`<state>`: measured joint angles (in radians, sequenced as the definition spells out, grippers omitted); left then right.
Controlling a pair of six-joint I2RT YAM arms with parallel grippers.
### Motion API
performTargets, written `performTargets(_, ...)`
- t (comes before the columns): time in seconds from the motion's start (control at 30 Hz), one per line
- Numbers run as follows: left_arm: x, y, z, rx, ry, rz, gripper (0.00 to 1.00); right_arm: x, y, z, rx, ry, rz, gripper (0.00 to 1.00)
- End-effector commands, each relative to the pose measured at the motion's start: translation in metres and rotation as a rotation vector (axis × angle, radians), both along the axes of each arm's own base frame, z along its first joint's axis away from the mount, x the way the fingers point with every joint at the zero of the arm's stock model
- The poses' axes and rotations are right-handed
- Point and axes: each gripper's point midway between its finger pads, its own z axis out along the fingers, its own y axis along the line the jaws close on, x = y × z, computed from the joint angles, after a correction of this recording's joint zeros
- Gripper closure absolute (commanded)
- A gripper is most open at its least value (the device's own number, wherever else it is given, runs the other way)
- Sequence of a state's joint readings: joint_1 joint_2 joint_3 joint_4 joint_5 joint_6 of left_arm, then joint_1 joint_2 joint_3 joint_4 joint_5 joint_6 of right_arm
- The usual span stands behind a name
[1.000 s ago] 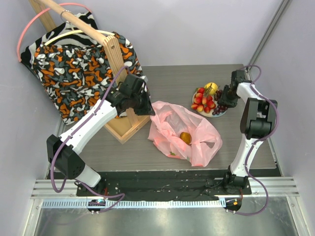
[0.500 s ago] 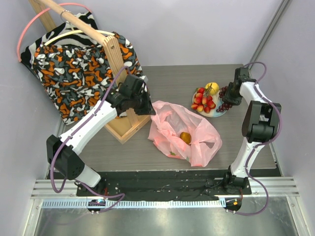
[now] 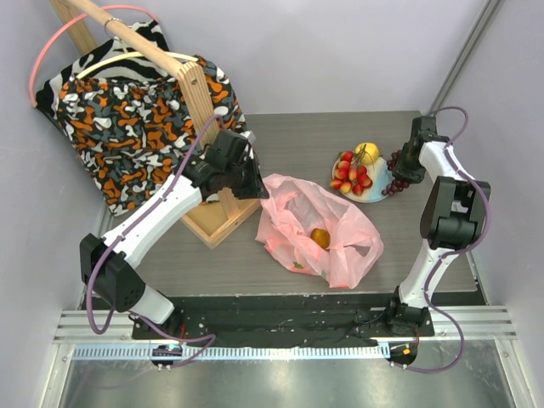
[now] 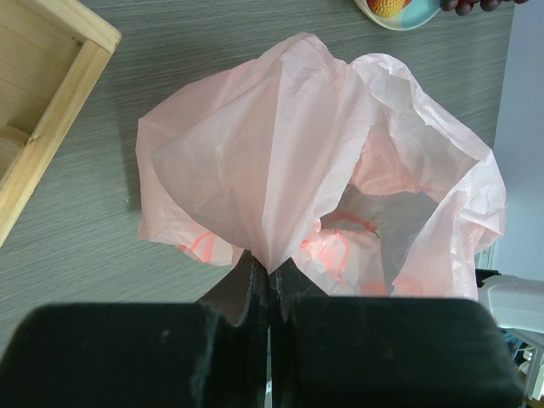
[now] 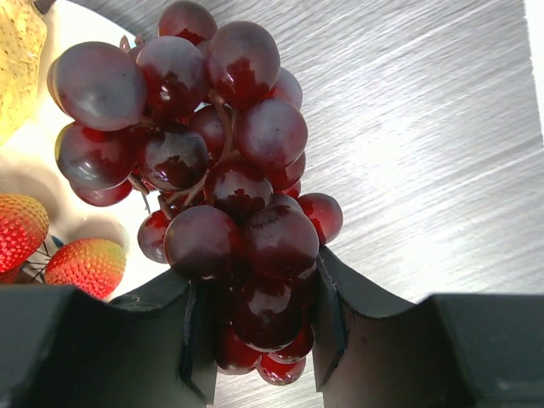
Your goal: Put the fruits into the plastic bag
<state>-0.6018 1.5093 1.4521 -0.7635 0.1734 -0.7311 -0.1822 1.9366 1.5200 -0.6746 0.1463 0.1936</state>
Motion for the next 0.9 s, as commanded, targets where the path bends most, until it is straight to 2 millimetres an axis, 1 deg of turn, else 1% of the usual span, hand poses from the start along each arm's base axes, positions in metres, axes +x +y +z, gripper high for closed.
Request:
performTargets(0.0,0.008,0.013,0.016,-0.033,-0.027,0.079,1.00,0.006,-0.012,0.046,-0.054,-0.114,-0.038,0.70)
performTargets(0.1,0.009,0.012,0.017,-0.036,-0.030,0.078,1.00,0.007,-0.013,0.051,-0.061,-0.123,-0.043,0.71)
performTargets(0.23,0.008,0.011,0.017,-0.037,-0.030,0.073,1.00,0.010,-0.014,0.063,-0.062,-0.152,-0.044,0.72)
performTargets(0.3,0.008,0.012,0.017,-0.037,-0.030,0.075,1.00,0.011,-0.014,0.074,-0.063,-0.175,-0.045,0.74)
performTargets(0.33,0.008,0.012,0.017,-0.037,-0.032,0.077,1.00,0.013,-0.014,0.080,-0.067,-0.188,-0.043,0.79)
performTargets(0.47,0.008,0.012,0.017,-0.037,-0.033,0.077,1.00,0.018,-0.011,0.102,-0.056,-0.246,-0.027,0.80)
performTargets(0.63,0.009,0.010,0.018,-0.044,-0.035,0.066,1.00,0.024,-0.001,0.138,-0.019,-0.341,-0.002,0.80)
performTargets(0.67,0.009,0.010,0.019,-0.046,-0.038,0.066,1.00,0.025,0.001,0.144,-0.013,-0.358,0.007,0.82)
performTargets(0.7,0.009,0.010,0.019,-0.047,-0.041,0.065,1.00,0.026,0.003,0.156,-0.007,-0.389,0.011,0.84)
performTargets(0.77,0.009,0.010,0.018,-0.046,-0.040,0.065,1.00,0.028,0.010,0.168,0.021,-0.422,0.038,0.84)
performTargets(0.8,0.009,0.010,0.019,-0.047,-0.041,0.065,1.00,0.029,0.013,0.182,0.028,-0.457,0.047,0.84)
performTargets(0.83,0.008,0.010,0.018,-0.048,-0.039,0.063,1.00,0.030,0.023,0.189,0.069,-0.478,0.082,0.84)
performTargets(0.87,0.008,0.010,0.019,-0.049,-0.042,0.064,1.00,0.030,0.027,0.195,0.085,-0.494,0.098,0.84)
